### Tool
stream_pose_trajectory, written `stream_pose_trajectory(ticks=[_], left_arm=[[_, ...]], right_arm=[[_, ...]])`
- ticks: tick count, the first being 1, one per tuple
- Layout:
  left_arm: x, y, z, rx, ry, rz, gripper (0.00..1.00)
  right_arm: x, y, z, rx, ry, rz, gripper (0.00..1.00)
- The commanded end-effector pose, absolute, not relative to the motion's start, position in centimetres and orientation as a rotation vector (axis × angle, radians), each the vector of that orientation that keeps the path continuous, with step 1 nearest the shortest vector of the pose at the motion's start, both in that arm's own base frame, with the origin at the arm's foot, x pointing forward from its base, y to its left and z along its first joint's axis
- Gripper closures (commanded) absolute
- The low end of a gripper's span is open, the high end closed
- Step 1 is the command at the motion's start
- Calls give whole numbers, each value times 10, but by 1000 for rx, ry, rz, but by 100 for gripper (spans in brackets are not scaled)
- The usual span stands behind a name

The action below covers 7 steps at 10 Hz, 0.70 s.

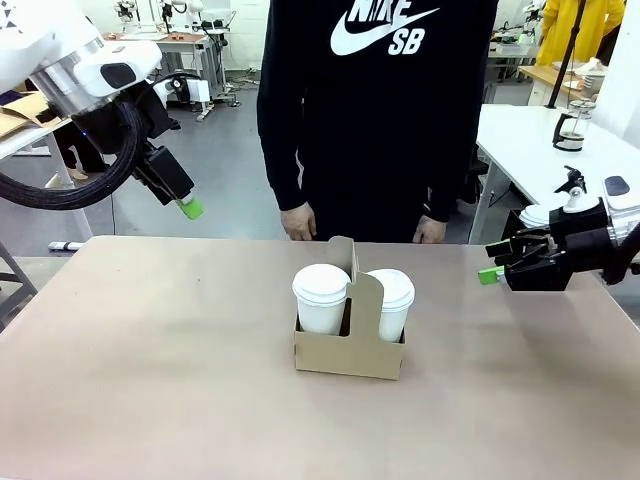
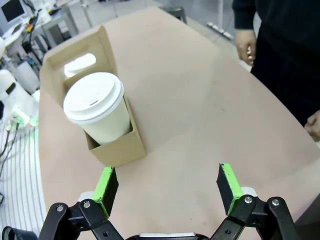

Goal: Pour a drink into a cup and package it in a carrier.
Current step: Insert the held 600 ml Paper Cup into the Cup Carrier.

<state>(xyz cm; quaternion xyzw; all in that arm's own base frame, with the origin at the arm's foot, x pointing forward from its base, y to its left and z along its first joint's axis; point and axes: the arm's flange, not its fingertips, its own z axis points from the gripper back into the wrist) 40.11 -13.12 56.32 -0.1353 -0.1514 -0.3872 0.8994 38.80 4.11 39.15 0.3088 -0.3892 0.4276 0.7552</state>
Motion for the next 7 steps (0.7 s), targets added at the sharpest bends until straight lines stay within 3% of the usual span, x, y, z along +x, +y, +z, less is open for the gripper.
stream_pose_trajectory(ticks=[1,7], left_arm=[[400,-129,563,-272,-306,-804,0],[400,-129,563,-272,-306,-804,0]], right_arm=[[388,38,392,680,-855,944,0],[388,38,392,680,-855,944,0]])
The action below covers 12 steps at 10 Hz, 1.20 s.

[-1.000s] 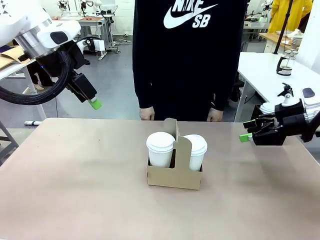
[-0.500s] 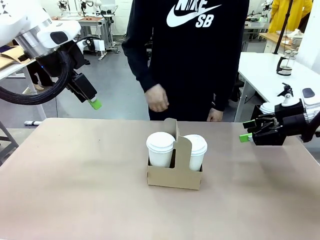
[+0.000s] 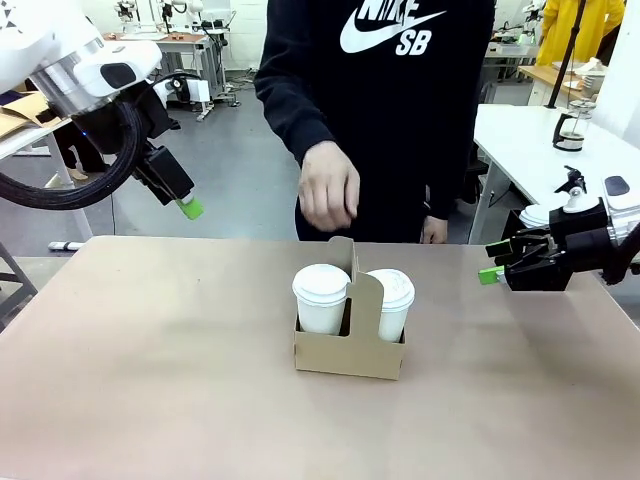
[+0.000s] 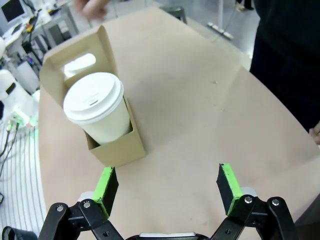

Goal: Pour a drink into a cup and package it in a carrier.
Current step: Insert the held 600 ml Paper Cup into the Cup Carrier.

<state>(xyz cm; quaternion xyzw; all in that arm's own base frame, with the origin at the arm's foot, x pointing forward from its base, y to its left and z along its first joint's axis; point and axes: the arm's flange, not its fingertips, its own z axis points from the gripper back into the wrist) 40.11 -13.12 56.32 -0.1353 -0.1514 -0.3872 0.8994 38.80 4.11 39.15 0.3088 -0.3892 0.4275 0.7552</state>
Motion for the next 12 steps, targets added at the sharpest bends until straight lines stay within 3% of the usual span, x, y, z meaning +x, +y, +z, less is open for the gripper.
stream_pose_trajectory(ticks=[1,12], left_arm=[[400,-129,563,-272,-306,-804,0],[400,-129,563,-272,-306,-804,0]], right_arm=[[388,38,392,680,-855,944,0],[388,38,392,680,-855,944,0]])
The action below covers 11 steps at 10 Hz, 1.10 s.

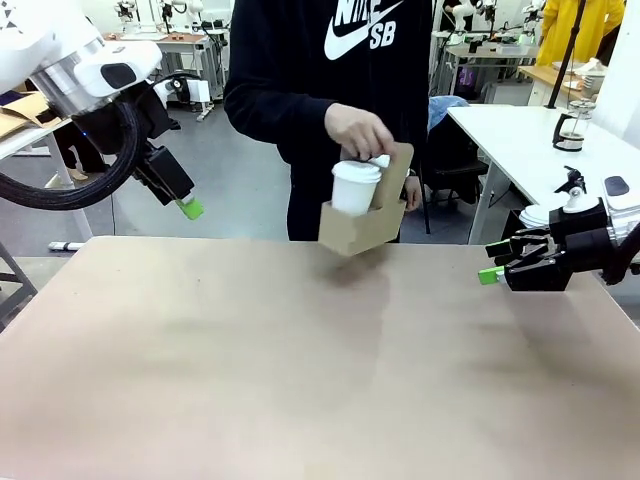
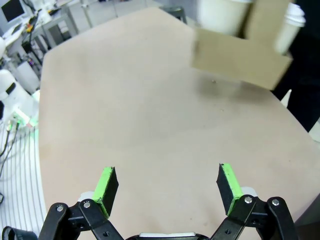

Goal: Pour a drink into a cup and package it in a carrier.
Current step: Insert the held 600 ml Paper Cup into the Cup Carrier.

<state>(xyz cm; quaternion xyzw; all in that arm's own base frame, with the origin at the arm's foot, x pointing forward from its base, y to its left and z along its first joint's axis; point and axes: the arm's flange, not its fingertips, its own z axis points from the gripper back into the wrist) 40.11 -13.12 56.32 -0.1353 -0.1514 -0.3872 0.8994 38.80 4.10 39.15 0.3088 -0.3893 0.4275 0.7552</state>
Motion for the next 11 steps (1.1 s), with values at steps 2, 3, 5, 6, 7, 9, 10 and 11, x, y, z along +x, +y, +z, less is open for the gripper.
stream_pose_trajectory(ticks=[2,3,5,6,7,9,10,11], left_arm=[[400,-129,563,-272,-306,-804,0],[400,-129,563,-272,-306,-804,0],[400,-129,563,-272,-306,-804,0],[400,-129,563,-272,-306,-804,0],[400,-129,563,-272,-306,-804,0],[400,-129,563,-272,-306,-804,0],[400,-129,563,-272,-306,-804,0],[400,-129,563,-272,-306,-804,0]], right_arm=[[388,38,392,680,-855,944,0],[388,38,392,680,-855,944,0],[388,38,392,680,-855,944,0],[388,38,392,680,-855,944,0],[388,38,392,680,-855,944,0],[388,38,392,680,-855,944,0],[388,38,392,680,-855,944,0],[388,38,392,680,-855,944,0]])
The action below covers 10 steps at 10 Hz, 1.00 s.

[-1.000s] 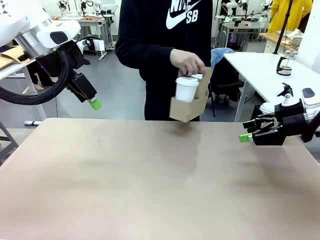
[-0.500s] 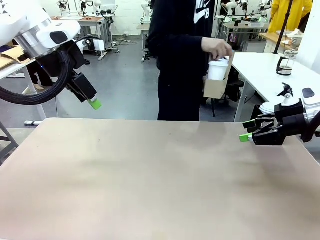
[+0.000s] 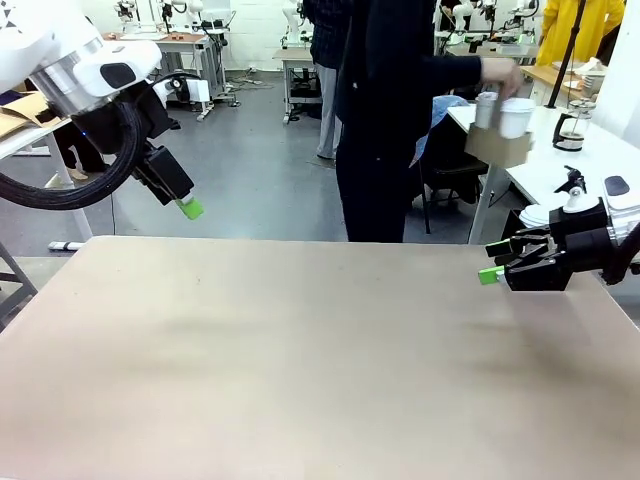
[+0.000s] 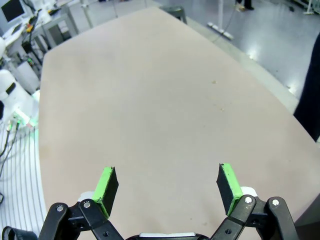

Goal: Pour a drink into a cup and package it in a carrier.
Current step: Insert the held 600 ml Paper Cup into the Cup Carrier.

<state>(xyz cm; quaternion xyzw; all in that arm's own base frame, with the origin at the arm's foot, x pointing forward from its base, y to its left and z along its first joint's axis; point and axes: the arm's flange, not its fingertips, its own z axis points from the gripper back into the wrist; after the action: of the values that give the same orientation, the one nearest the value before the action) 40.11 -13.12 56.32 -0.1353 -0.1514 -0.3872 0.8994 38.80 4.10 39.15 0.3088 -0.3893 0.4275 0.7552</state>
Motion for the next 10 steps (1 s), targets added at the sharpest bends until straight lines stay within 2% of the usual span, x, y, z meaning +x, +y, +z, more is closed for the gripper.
stream_pose_trajectory(ticks=[1,10], left_arm=[[400,-129,563,-272,-306,-804,0],[400,-129,563,-272,-306,-804,0]], right_arm=[[388,38,392,680,-855,944,0],[388,38,392,680,-855,944,0]])
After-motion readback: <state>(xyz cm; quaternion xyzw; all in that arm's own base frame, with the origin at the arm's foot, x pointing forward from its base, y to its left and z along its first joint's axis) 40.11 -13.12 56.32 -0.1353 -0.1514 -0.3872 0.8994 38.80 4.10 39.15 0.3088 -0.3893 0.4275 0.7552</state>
